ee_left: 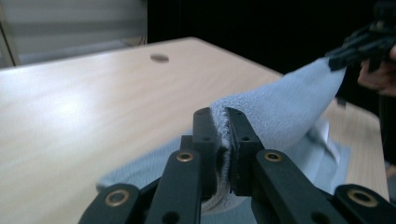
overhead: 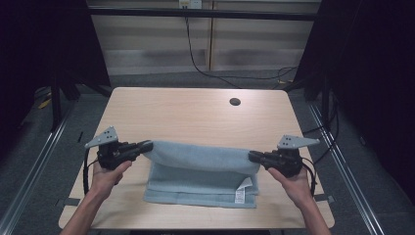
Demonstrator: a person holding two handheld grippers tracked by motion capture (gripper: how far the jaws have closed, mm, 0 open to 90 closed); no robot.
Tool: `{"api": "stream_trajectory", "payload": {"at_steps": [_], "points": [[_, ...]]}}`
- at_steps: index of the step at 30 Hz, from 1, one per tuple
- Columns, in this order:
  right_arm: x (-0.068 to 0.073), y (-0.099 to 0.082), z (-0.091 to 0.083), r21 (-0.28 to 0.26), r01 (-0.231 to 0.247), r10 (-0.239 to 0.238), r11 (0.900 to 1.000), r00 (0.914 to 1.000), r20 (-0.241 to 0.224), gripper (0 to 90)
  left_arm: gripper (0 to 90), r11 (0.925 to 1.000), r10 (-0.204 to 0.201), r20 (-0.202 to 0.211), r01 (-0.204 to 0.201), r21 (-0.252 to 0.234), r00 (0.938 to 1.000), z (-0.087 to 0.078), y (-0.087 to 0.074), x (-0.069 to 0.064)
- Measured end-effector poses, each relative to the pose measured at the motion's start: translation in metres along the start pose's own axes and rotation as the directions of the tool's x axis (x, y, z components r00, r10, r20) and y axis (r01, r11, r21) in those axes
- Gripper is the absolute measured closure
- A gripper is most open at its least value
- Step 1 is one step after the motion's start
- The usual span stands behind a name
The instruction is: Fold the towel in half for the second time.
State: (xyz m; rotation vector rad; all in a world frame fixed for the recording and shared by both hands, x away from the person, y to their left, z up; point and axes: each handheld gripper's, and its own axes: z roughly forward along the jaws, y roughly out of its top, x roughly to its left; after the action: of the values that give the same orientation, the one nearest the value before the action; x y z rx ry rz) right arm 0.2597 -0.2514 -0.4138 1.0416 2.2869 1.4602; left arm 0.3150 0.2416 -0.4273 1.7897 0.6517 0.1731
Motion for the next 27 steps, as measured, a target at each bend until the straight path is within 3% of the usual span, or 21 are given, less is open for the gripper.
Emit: {"api": "stream_trajectory", "payload": {"at_steps": [7, 12, 17, 20, 22, 24, 27], "points": [[0.013, -0.038, 0.006, 0.06, -0.029, 0.032, 0.9978, 0.9987, -0.04, 83.7, 82.3, 0.9956, -0.007, 0.028, 0.004, 0.094, 0.9996, -0.002, -0.034, -0.02], [0.021, -0.054, 0.005, 0.088, -0.036, 0.041, 0.9955, 0.9977, -0.054, 80.9, 79.2, 0.9883, -0.017, 0.046, 0.009, 0.152, 0.9988, -0.007, -0.052, -0.027], [0.027, -0.07, -0.001, 0.107, -0.06, 0.069, 0.9925, 0.9948, -0.075, 73.1, 70.7, 0.987, -0.052, 0.078, 0.039, 0.156, 0.9956, -0.018, -0.06, -0.033], [0.027, -0.071, -0.008, 0.072, -0.08, 0.085, 0.9942, 0.9936, -0.074, 67.2, 62.9, 0.9913, -0.047, 0.09, 0.035, 0.127, 0.9949, -0.024, -0.058, -0.036], [0.026, -0.069, -0.013, 0.031, -0.096, 0.098, 0.9949, 0.9932, -0.063, 63.6, 56.6, 0.9939, -0.052, 0.076, 0.044, 0.101, 0.9958, -0.027, -0.054, -0.035], [0.024, -0.067, -0.016, 0.005, -0.101, 0.101, 0.9949, 0.9939, -0.044, 61.9, 51.4, 0.9953, -0.041, 0.011, 0.039, 0.088, 0.9991, -0.028, -0.051, -0.029], [0.02, -0.067, -0.018, -0.01, -0.11, 0.11, 0.9939, 0.9936, 0.027, 56.6, 45.4, 0.9935, -0.066, -0.084, 0.073, 0.088, 0.9943, -0.025, -0.049, -0.012]]}}
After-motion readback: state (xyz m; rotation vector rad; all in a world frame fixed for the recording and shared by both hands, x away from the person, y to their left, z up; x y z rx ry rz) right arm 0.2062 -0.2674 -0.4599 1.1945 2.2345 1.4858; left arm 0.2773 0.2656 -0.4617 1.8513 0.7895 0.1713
